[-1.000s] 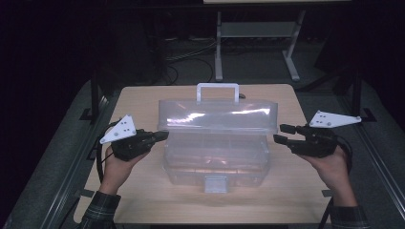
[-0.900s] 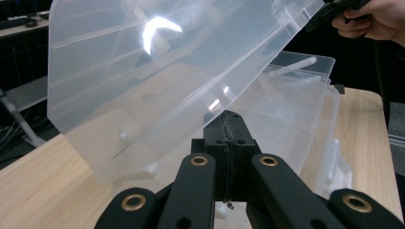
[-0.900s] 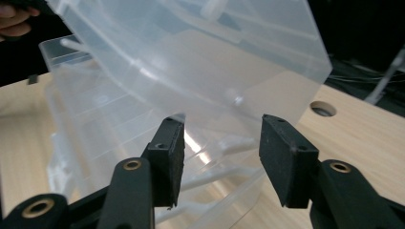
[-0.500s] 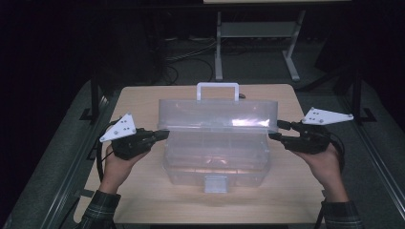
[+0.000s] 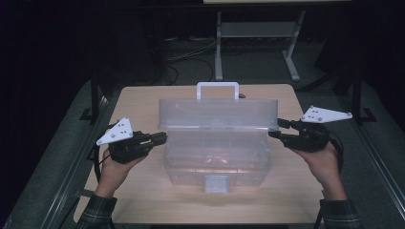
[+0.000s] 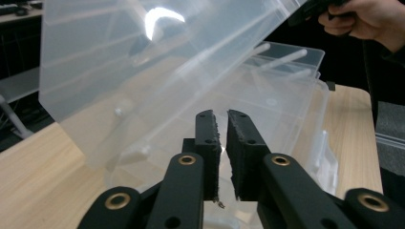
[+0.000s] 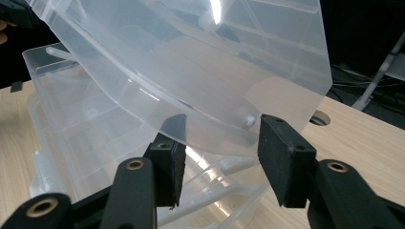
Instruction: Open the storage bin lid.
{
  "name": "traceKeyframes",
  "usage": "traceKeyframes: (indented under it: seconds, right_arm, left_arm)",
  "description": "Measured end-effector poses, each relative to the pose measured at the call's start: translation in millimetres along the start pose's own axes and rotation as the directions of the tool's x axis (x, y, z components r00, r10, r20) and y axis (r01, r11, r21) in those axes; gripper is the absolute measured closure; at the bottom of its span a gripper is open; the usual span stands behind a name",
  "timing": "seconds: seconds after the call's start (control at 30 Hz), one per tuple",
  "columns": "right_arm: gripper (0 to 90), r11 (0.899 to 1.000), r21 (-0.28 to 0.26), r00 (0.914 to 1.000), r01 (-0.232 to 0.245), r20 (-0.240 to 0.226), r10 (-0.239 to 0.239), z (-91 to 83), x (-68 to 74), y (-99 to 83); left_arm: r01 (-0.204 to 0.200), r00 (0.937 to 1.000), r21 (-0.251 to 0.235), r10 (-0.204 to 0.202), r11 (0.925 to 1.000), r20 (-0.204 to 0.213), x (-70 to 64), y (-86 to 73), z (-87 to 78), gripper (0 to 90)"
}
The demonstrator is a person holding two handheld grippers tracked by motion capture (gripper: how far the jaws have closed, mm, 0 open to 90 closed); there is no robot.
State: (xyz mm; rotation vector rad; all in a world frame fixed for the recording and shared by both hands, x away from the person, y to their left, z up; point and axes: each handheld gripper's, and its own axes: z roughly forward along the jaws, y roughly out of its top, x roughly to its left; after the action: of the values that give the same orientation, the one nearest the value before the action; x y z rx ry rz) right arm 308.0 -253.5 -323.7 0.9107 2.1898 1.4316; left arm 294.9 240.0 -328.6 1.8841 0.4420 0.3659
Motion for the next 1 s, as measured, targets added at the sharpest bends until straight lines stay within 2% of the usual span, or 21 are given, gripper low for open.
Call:
traceKeyframes:
  seconds: [0.27,0.4,0.53,0.7,0.9,1.0]
  right_arm:
    - [52.1,1.000,0.004,1.0000,-0.001,0.002,0.001,-0.1,0.0,0.7]
    - [51.8,1.000,0.005,1.0000,-0.002,0.001,0.002,-0.3,0.3,1.0]
    - [51.7,1.000,0.007,1.0000,0.000,0.001,0.000,-0.4,0.6,1.1]
    - [51.7,1.000,0.004,1.0000,-0.004,-0.003,0.004,-1.2,0.6,1.6]
    - [51.5,1.000,0.004,1.0000,-0.005,-0.005,0.005,-1.2,0.0,2.2]
    - [51.5,1.000,0.005,1.0000,-0.004,-0.005,0.004,-1.2,0.0,2.4]
  left_arm:
    - [0.008,0.9990,0.039,-0.010,0.9992,0.043,-10.6,-9.9,0.1,73.8]
    - [0.000,0.9964,0.054,-0.005,0.9986,0.084,-20.9,-16.0,1.4,70.2]
    - [-0.017,0.9963,0.061,0.012,0.9980,0.085,-28.0,-16.3,1.8,66.9]
    - [-0.014,0.9961,0.053,0.009,0.9985,0.088,-30.8,-16.6,-0.8,66.7]
    - [-0.021,0.9925,0.070,0.013,0.9973,0.121,-40.4,-21.3,-1.2,66.7]
    - [-0.027,0.9885,0.099,0.012,0.9947,0.151,-45.5,-27.3,5.3,66.7]
